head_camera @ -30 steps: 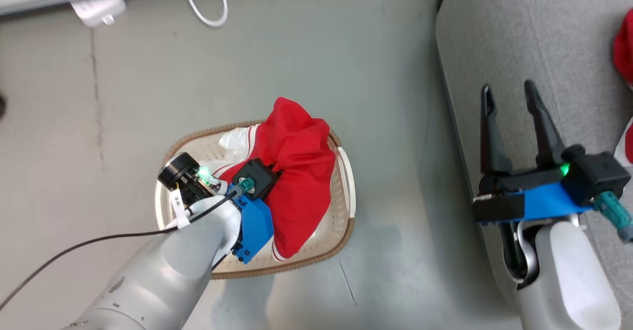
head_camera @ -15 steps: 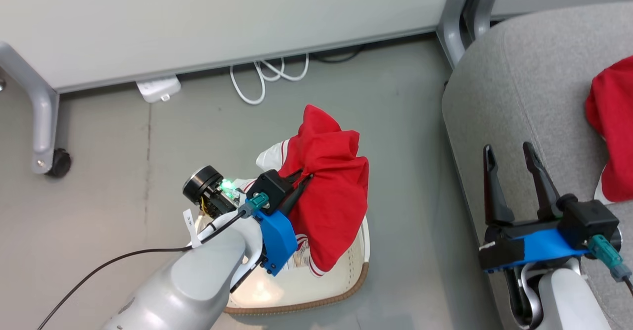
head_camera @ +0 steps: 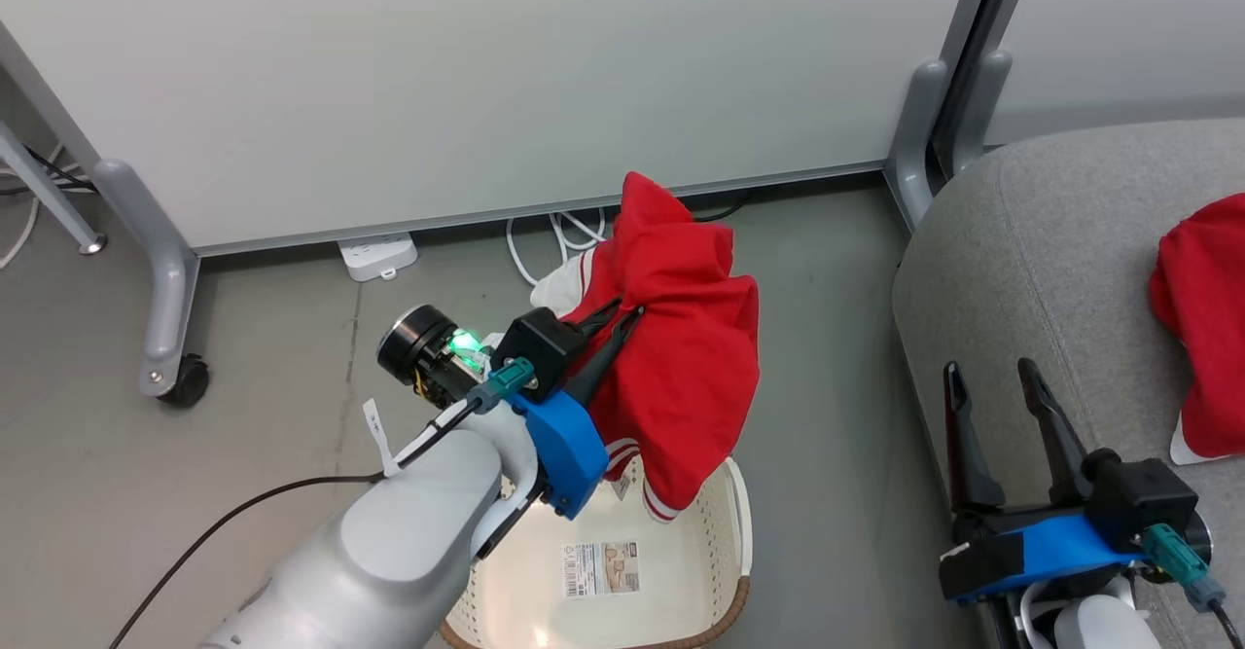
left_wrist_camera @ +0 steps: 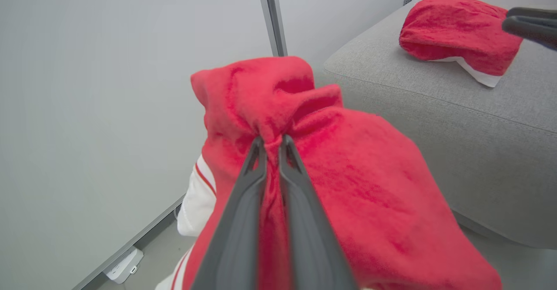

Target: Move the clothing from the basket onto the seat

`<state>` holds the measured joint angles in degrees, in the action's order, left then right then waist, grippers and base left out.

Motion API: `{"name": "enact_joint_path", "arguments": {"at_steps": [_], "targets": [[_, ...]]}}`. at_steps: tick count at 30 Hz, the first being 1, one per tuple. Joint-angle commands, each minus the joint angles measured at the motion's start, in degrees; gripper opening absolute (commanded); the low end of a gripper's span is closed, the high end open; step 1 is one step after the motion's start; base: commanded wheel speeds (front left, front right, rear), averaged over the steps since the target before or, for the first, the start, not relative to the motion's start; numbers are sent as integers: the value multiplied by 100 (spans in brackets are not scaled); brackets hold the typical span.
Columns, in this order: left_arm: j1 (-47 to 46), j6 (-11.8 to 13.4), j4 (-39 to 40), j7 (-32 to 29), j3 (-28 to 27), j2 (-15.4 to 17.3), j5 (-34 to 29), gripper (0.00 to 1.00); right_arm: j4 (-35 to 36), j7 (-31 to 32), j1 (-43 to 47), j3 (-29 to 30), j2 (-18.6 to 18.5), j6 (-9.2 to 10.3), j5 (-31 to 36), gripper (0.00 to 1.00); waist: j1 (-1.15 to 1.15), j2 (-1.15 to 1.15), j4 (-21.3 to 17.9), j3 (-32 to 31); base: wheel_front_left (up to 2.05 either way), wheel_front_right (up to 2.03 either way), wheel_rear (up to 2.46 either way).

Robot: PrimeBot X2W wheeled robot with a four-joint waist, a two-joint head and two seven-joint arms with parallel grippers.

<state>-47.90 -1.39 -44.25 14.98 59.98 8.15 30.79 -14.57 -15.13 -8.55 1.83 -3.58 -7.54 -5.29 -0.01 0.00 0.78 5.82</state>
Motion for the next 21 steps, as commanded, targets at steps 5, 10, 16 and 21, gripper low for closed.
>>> {"name": "enact_joint_path", "arguments": {"at_steps": [5, 10, 16, 21], "targets": [[-115, 108, 173, 13, -121, 41, 91, 0, -63, -2, 211, -84, 39, 10, -78, 100, 1, 0, 44, -191, 0, 0, 0], [-132, 175, 314, -45, -156, 103, 139, 0, -59, -2, 287, -116, 54, 10, -102, 100, 1, 0, 37, -246, 0, 0, 0], [-108, 220, 447, -96, -126, 163, 168, 0, -73, -2, 339, -194, 60, 10, -121, 100, 1, 0, 34, -243, 0, 0, 0], [-108, 248, 508, -113, -112, 184, 178, 0, -95, -2, 367, -273, 62, 10, -148, 100, 1, 0, 37, -220, 0, 0, 0]]}}
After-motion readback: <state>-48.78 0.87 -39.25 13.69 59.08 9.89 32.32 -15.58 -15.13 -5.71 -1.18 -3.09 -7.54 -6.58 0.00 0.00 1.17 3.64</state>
